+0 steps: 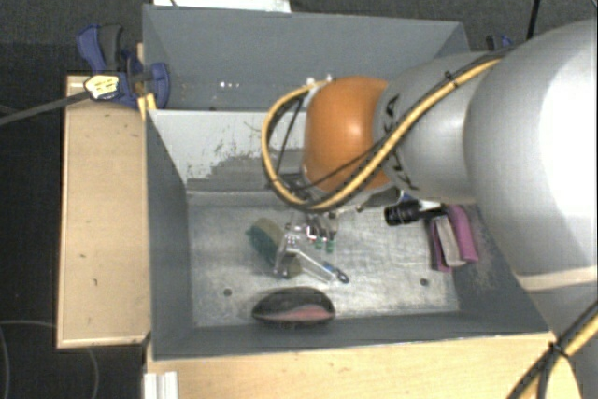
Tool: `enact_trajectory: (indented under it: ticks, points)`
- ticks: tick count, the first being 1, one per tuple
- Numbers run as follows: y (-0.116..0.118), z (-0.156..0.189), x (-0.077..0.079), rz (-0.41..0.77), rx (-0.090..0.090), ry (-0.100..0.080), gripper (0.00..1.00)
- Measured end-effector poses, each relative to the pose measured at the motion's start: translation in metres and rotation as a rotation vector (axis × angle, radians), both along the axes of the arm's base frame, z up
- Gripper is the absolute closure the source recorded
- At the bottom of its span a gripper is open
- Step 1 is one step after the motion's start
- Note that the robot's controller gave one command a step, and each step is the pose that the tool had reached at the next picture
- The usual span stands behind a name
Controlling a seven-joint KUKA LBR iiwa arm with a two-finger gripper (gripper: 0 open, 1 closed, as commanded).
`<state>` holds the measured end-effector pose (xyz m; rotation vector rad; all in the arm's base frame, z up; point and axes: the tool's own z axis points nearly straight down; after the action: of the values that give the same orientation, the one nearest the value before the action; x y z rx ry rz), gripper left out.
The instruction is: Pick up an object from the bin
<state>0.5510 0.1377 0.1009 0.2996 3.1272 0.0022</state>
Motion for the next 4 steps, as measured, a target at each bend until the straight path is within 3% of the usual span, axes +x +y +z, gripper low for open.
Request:
enact_trajectory:
  ticks: [1,2,3,4]
  points:
    - [-0.026,0.0,0.002,-0.006,-0.002,0.002,0.0]
    - [0.004,-0.029,-0.035,-0.101,0.003,-0.012,0.0]
    - [-0.007,-0.029,-0.01,-0.205,0.002,-0.006,0.0]
    - [-0.008,-0.026,-0.007,-0.207,0.004,-0.015,1.0]
